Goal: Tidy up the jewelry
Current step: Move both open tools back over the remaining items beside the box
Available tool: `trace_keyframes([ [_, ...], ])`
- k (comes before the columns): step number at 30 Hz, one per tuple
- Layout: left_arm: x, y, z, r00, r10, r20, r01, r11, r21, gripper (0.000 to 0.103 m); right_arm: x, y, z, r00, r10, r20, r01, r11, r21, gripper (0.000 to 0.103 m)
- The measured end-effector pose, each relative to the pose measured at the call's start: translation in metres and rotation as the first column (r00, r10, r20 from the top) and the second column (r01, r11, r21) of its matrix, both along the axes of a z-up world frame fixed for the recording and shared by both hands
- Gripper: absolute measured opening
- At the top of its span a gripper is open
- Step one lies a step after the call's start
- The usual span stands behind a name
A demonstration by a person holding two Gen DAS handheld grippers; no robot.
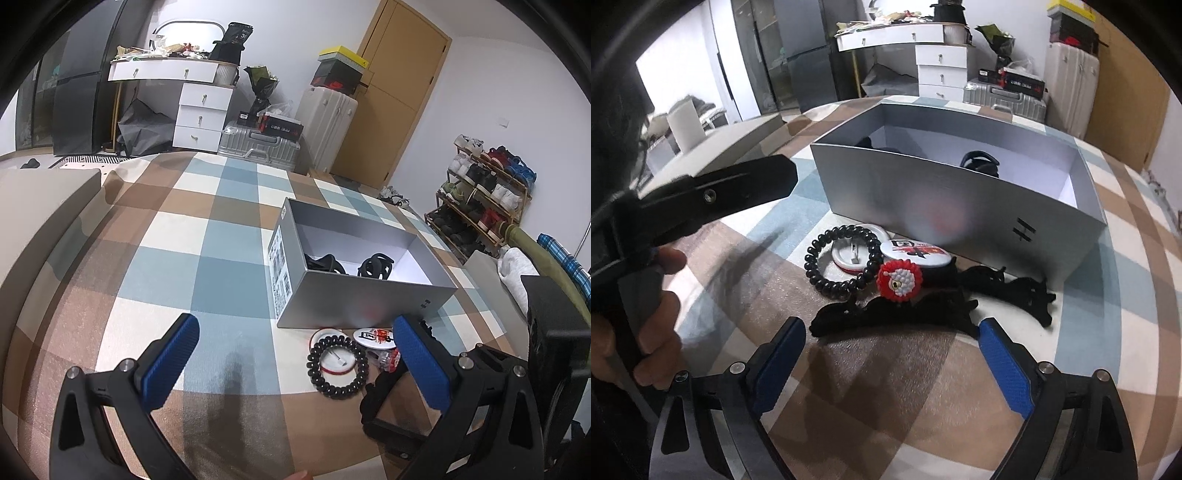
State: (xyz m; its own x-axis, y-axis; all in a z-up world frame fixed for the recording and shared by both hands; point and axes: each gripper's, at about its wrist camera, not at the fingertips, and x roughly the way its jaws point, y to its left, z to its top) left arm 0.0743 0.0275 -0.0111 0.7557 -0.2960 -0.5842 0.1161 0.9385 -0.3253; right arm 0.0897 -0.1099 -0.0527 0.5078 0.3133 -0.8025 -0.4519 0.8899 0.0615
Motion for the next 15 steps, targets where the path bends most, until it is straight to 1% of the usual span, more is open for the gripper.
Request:
trace_keyframes([
  [2, 0.000, 0.000, 0.000, 1.000, 0.000, -0.002, 0.000, 1.000, -0.002, 0.102, -0.001, 0.006, -0.002, 1.000, 0.012, 0.013, -0.012, 0.999, -0.043, 0.095],
  [4, 0.000, 0.000, 0.000, 1.000, 0.001, -0.002, -0.001, 1.000, -0.002, 0.102, -0.001, 0.009, -0.003, 1.000, 0.021, 0.021, -0.020, 0.998, -0.066, 0.095],
  [7, 0.000, 0.001, 0.000, 1.000, 0.000, -0.008, 0.000, 1.000, -0.006, 0.102, -0.003, 0.009, -0.003, 0.999, 0.023, 0.023, -0.022, 0.998, -0.063, 0.094],
  [9, -0.001, 0.002, 0.000, 1.000, -0.001, -0.009, 0.001, 1.000, -0.012, 0.102, -0.007, 0.009, -0.002, 0.998, 0.026, 0.056, -0.022, 0.998, -0.061, 0.094],
  [12, 0.000, 0.003, -0.001, 1.000, 0.003, -0.011, -0.003, 1.000, -0.019, 0.102, -0.018, 0.000, 0.006, 0.996, 0.032, 0.088, -0.030, 0.999, -0.016, 0.093],
  [15, 0.001, 0.003, -0.002, 1.000, 0.003, -0.023, -0.003, 1.000, -0.019, 0.102, -0.021, -0.020, 0.015, 0.996, -0.013, 0.087, 0.009, 0.998, 0.055, 0.094],
])
